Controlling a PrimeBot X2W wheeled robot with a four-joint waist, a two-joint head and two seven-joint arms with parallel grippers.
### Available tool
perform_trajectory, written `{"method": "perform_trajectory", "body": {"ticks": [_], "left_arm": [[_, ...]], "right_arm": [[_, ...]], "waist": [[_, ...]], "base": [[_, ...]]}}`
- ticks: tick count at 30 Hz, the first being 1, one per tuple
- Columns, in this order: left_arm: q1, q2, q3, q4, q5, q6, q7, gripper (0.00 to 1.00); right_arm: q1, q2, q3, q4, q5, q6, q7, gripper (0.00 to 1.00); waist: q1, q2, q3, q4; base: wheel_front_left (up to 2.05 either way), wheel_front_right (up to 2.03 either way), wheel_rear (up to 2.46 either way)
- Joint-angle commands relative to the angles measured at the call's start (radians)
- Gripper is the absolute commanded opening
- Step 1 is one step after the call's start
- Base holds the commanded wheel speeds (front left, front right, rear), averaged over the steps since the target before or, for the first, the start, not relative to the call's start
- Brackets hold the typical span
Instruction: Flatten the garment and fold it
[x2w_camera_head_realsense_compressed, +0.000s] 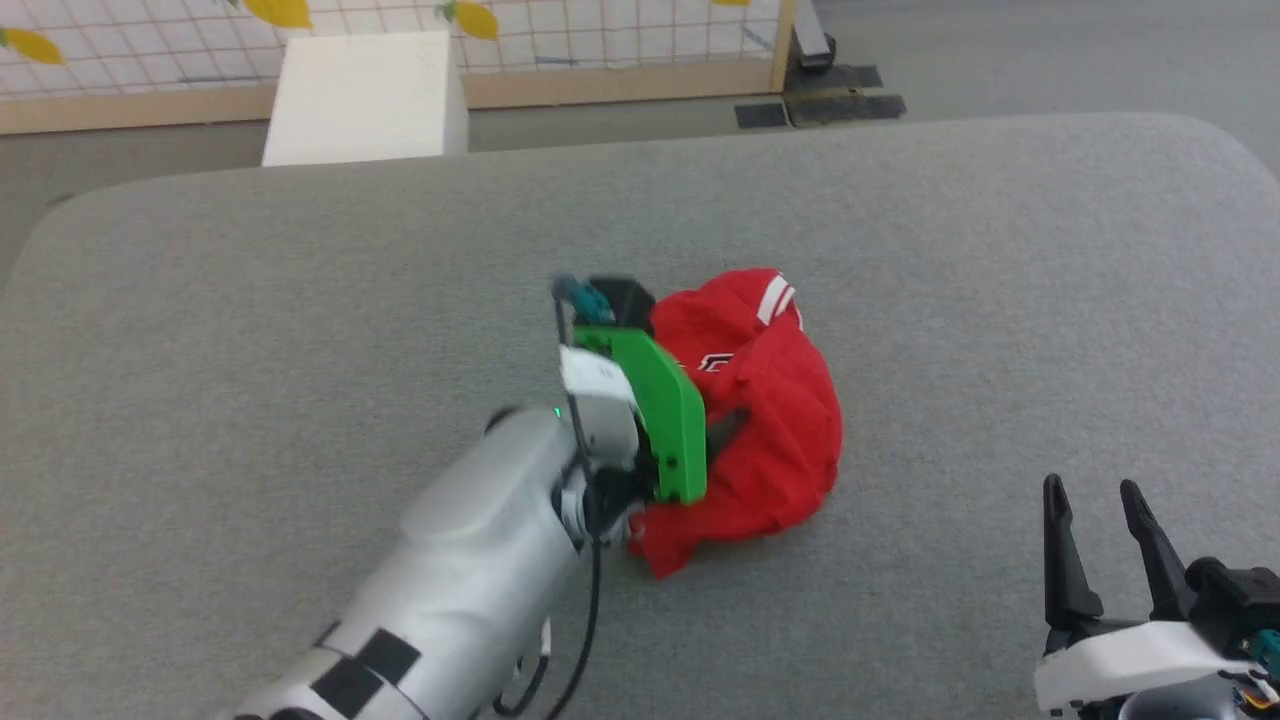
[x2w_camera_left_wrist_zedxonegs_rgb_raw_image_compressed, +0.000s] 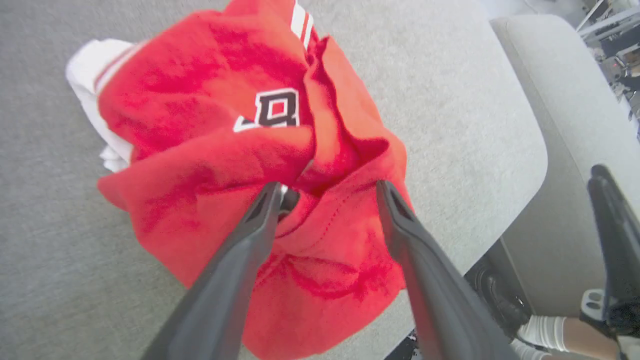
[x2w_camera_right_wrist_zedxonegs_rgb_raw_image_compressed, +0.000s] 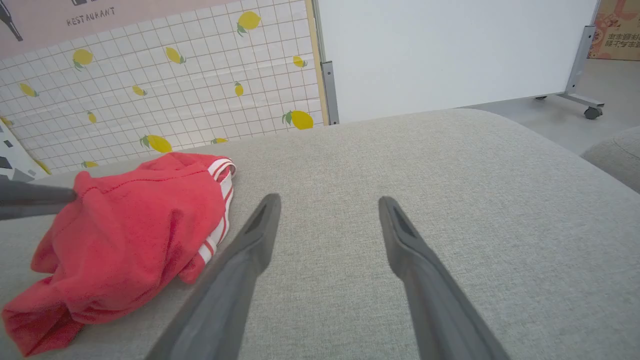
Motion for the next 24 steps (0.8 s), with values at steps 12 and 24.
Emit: {"method": "perform_trajectory", "body": {"ticks": [12, 24], "left_arm": [[-0.044, 0.162, 0.229, -0.119, 0.014, 0.056, -0.388, 1.0], [0.174, 0.368, 0.281, -0.305, 0.267, 0.196, -0.672, 1.0]], "right_arm": [[0.035, 0.001, -0.01, -0.022, 0.0, -0.002, 0.0, 1.0], [0.034, 0.001, -0.029, -0.053, -0.006, -0.002, 0.009, 1.0]], "waist": [[0.0, -0.0001, -0.089, 0.123], [0.0, -0.0001, -0.094, 0.179]], "base": [[0.0, 0.0, 0.0], [0.0, 0.0, 0.0]]}}
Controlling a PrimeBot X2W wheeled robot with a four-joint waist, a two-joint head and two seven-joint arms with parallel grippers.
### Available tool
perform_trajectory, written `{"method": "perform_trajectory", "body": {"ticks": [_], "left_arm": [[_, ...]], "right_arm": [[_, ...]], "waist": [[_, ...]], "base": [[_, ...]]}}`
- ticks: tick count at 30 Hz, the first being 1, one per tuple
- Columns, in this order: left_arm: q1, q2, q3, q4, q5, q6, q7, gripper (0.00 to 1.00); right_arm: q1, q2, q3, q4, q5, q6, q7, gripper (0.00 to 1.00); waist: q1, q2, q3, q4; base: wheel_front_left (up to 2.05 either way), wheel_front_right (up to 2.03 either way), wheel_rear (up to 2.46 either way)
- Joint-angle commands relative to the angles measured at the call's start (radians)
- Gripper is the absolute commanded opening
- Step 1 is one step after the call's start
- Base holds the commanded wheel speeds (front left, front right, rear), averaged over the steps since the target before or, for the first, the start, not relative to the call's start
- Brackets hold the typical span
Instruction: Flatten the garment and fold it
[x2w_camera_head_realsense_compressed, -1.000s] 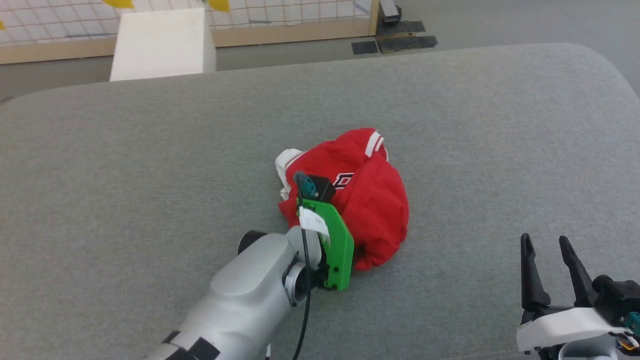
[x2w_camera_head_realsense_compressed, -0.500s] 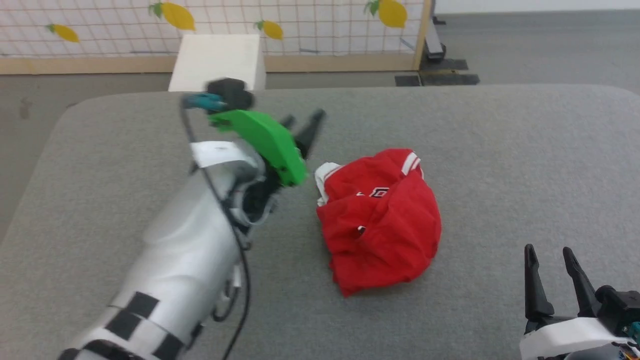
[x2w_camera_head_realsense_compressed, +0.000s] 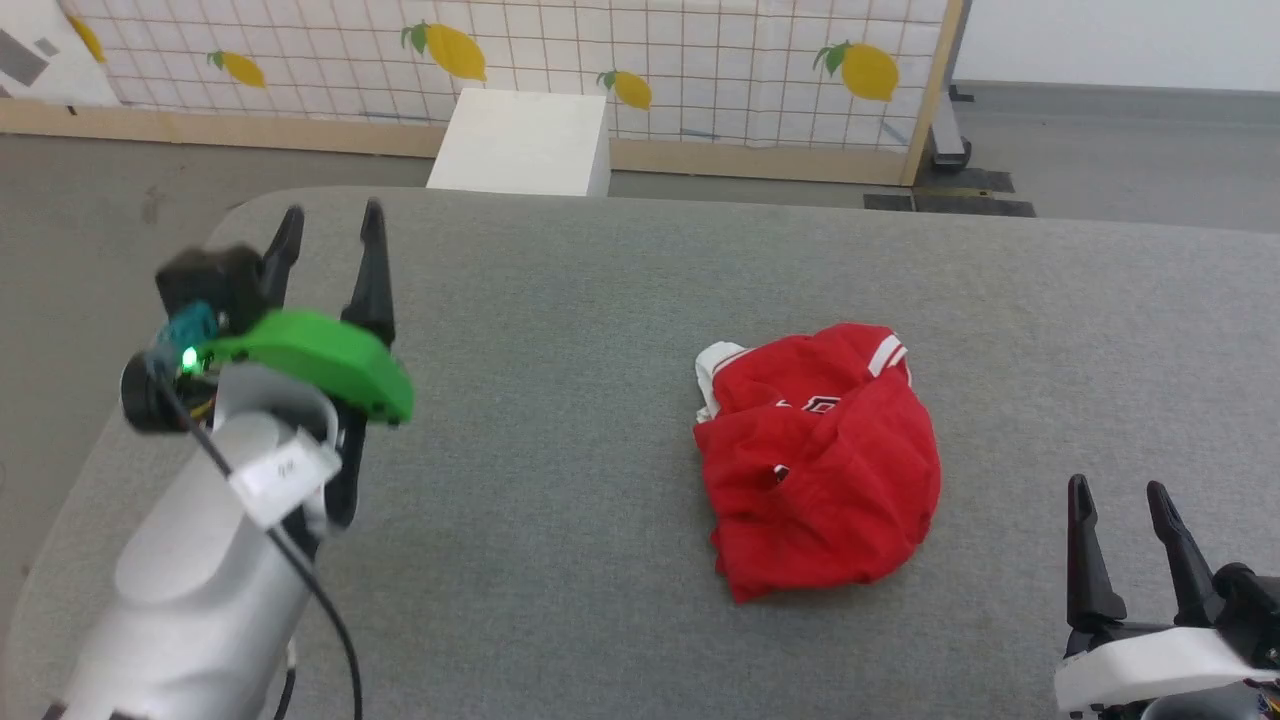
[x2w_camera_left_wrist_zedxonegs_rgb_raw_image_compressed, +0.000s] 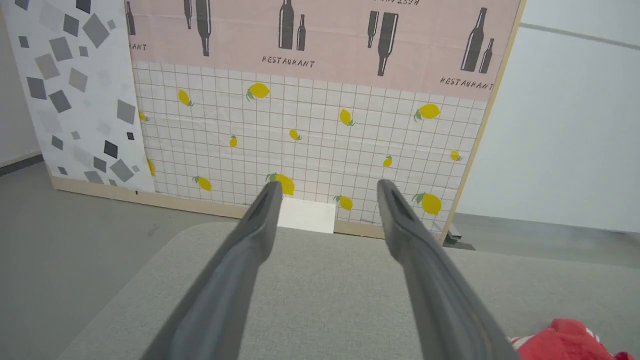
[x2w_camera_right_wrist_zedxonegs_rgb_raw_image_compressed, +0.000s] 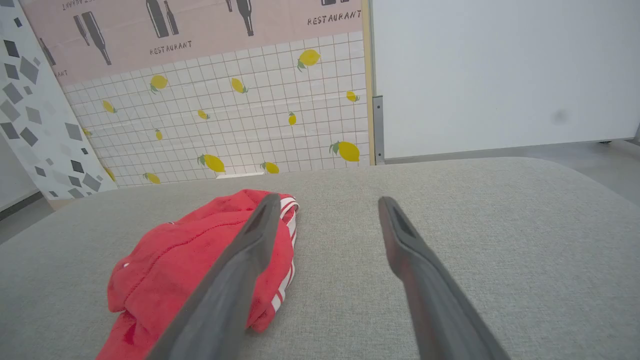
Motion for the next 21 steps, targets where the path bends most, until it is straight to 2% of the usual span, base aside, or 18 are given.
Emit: {"method": "perform_trajectory", "body": {"ticks": [1, 6, 16, 21], "left_arm": [[0.045, 0.015, 0.001, -0.026, 0.025, 0.01, -0.007, 1.0], [0.176, 0.04, 0.033, -0.128, 0.087, 0.032, -0.009, 1.0], [0.347, 0.033, 0.046, -0.193, 0.085, 0.004, -0.009, 1.0], [0.393, 0.028, 0.043, -0.199, 0.095, 0.009, -0.009, 1.0]], "right_arm": [[0.007, 0.001, 0.0, -0.007, -0.004, -0.002, 0.0, 1.0], [0.006, 0.001, 0.004, -0.009, -0.003, -0.002, 0.001, 1.0], [-0.001, 0.001, 0.018, -0.002, 0.004, -0.002, 0.0, 1.0], [-0.001, 0.001, 0.025, 0.005, 0.012, -0.002, -0.003, 1.0]], "waist": [[0.0, 0.0, 0.002, 0.008], [0.0, 0.0, 0.009, 0.016], [0.0, 0.0, 0.018, 0.003], [0.0, 0.0, 0.025, -0.01]], "base": [[0.0, 0.0, 0.0], [0.0, 0.0, 0.0], [0.0, 0.0, 0.0], [0.0, 0.0, 0.0]]}}
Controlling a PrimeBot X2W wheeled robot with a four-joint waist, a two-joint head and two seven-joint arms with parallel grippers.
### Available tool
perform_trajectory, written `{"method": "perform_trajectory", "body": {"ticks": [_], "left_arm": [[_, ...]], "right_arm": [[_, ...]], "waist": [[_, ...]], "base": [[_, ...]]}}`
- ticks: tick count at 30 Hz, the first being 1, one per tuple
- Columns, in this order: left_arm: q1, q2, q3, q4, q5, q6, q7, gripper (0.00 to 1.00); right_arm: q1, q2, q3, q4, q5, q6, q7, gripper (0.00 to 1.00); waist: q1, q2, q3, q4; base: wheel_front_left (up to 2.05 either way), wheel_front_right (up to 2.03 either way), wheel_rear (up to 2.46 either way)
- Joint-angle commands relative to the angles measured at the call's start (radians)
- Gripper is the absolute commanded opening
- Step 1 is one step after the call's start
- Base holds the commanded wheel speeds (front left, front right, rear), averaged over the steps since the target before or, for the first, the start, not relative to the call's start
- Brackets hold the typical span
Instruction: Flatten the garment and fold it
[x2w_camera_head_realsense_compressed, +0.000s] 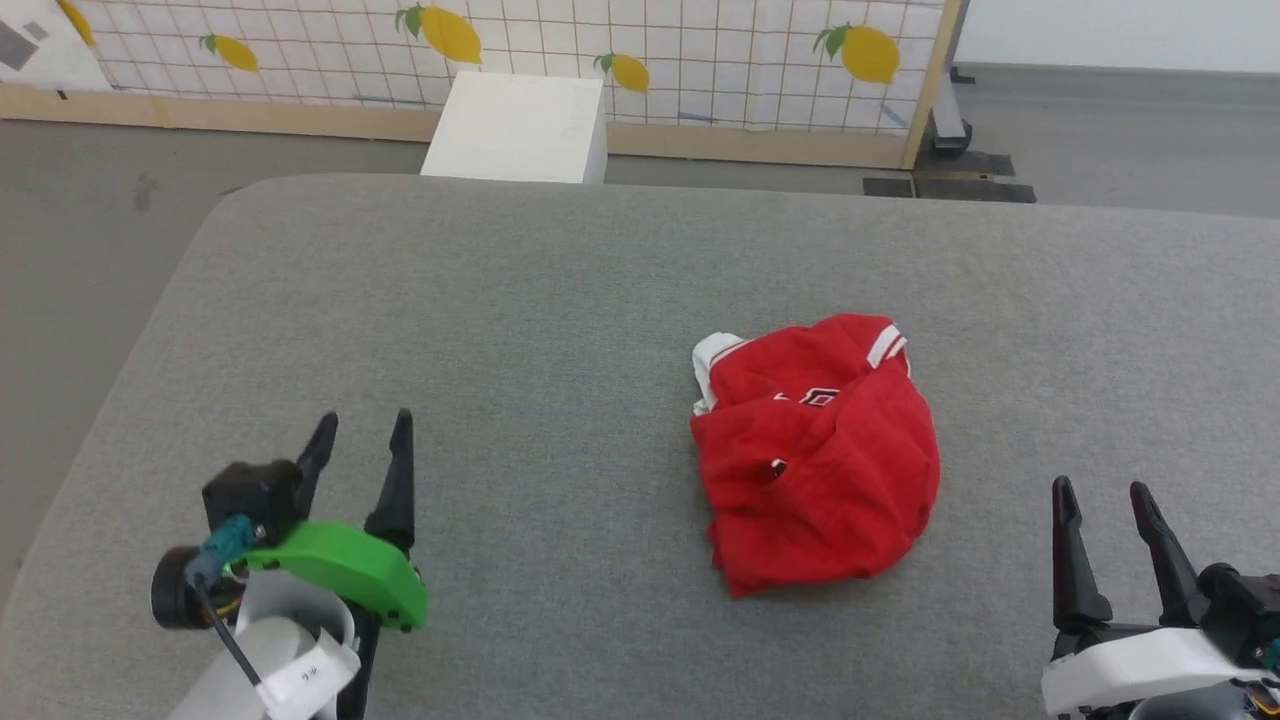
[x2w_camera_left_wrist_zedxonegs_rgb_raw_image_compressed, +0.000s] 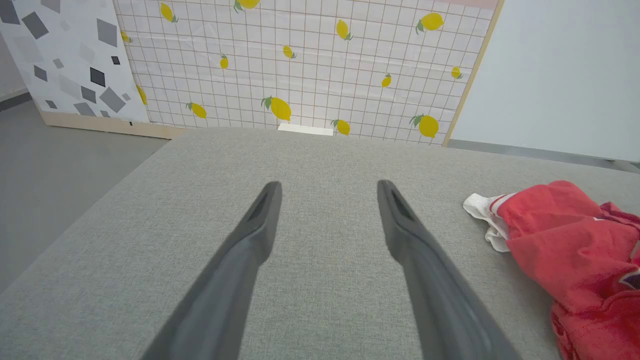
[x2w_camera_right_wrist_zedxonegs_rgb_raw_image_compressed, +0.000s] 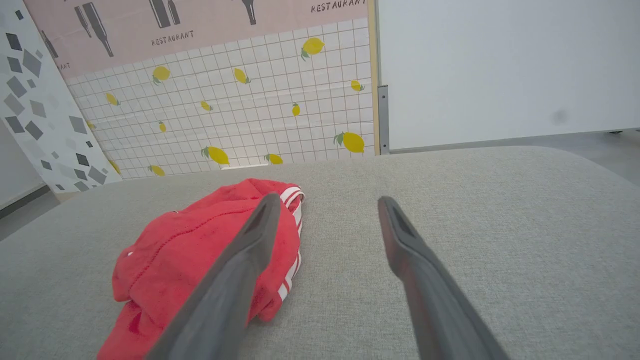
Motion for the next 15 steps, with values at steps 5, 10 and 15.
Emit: {"method": "perform_trajectory", "body": {"ticks": [5, 10, 15], "left_arm": [[0.053, -0.018, 0.009, -0.017, 0.007, -0.01, -0.005, 1.0], [0.08, -0.035, 0.02, -0.024, 0.007, -0.014, -0.005, 1.0], [0.094, -0.047, 0.033, -0.029, 0.014, -0.013, -0.005, 1.0]], "right_arm": [[-0.005, 0.001, 0.003, 0.014, 0.014, -0.002, -0.007, 1.0], [-0.007, 0.001, 0.002, 0.026, 0.02, -0.002, -0.011, 1.0], [-0.01, 0.001, 0.0, 0.031, 0.02, -0.002, -0.013, 1.0]], "waist": [[0.0, 0.0, 0.012, -0.013], [0.0, 0.0, 0.018, -0.016], [0.0, 0.0, 0.018, -0.017]], "base": [[0.0, 0.0, 0.0], [0.0, 0.0, 0.0], [0.0, 0.0, 0.0]]}}
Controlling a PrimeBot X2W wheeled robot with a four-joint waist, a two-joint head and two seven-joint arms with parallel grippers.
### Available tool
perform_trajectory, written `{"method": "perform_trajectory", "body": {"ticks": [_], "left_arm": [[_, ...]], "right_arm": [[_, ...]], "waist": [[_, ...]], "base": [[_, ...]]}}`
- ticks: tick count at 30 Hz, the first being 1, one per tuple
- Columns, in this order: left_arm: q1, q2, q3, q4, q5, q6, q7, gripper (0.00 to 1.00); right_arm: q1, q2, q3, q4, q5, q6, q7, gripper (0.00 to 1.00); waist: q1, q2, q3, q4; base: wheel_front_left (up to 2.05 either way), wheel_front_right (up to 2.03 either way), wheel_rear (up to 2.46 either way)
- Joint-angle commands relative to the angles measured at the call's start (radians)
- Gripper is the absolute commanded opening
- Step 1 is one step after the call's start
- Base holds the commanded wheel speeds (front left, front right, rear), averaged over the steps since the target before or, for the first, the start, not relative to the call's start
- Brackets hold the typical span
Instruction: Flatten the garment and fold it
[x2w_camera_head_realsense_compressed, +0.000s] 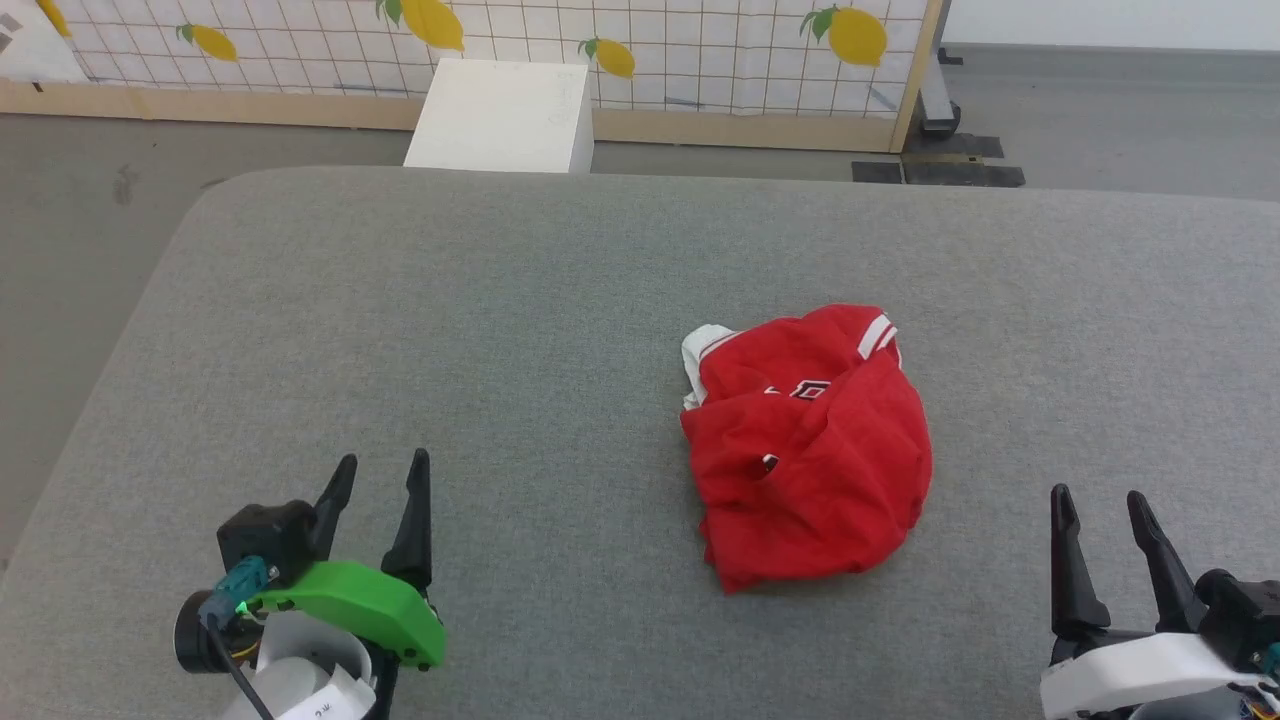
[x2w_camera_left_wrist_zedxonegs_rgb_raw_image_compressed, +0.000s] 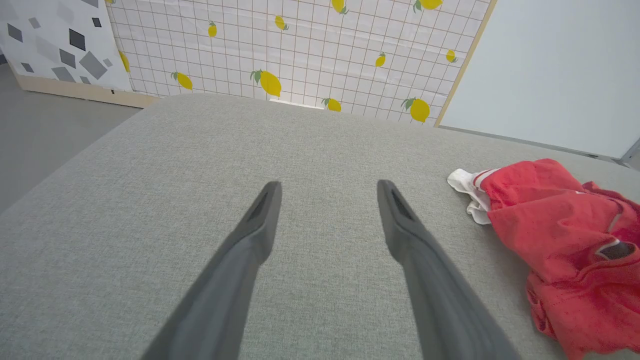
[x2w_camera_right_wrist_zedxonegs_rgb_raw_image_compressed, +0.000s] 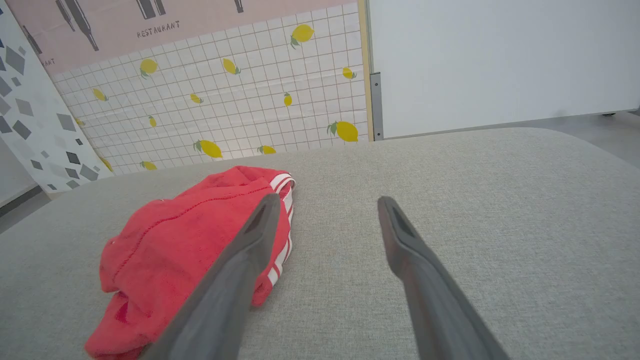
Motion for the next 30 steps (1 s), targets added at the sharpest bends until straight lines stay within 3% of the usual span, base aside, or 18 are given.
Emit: {"method": "perform_trajectory", "body": {"ticks": [1, 7, 13, 22, 30], "left_arm": [[0.018, -0.007, 0.005, -0.004, 0.015, -0.001, -0.005, 1.0], [0.028, -0.018, 0.018, -0.008, 0.018, -0.001, -0.005, 1.0], [0.017, -0.027, 0.025, -0.019, 0.033, -0.003, -0.005, 1.0], [-0.033, -0.043, 0.02, -0.046, 0.07, -0.002, -0.005, 1.0], [-0.073, -0.066, 0.019, -0.061, 0.09, -0.004, -0.005, 1.0]], "right_arm": [[-0.01, 0.001, -0.001, 0.003, 0.003, -0.002, -0.005, 1.0], [-0.05, 0.001, 0.008, 0.005, 0.007, -0.002, 0.071, 1.0], [-0.192, -0.01, 0.028, 0.019, -0.017, -0.002, 0.326, 1.0], [-0.47, -0.161, 0.18, 0.083, 0.047, -0.002, 0.761, 1.0], [-0.638, -0.292, 0.374, 0.167, 0.104, -0.002, 1.072, 1.0]], "waist": [[0.0, 0.0, -0.001, 0.0], [0.0, 0.0, 0.005, -0.002], [0.0, 0.0, 0.033, 0.007], [0.0, 0.0, 0.131, 0.06], [0.0, 0.0, 0.222, 0.111]], "base": [[0.0, 0.0, 0.0], [0.0, 0.0, 0.0], [0.0, 0.0, 0.0], [0.0, 0.0, 0.0], [0.0, 0.0, 0.0]]}}
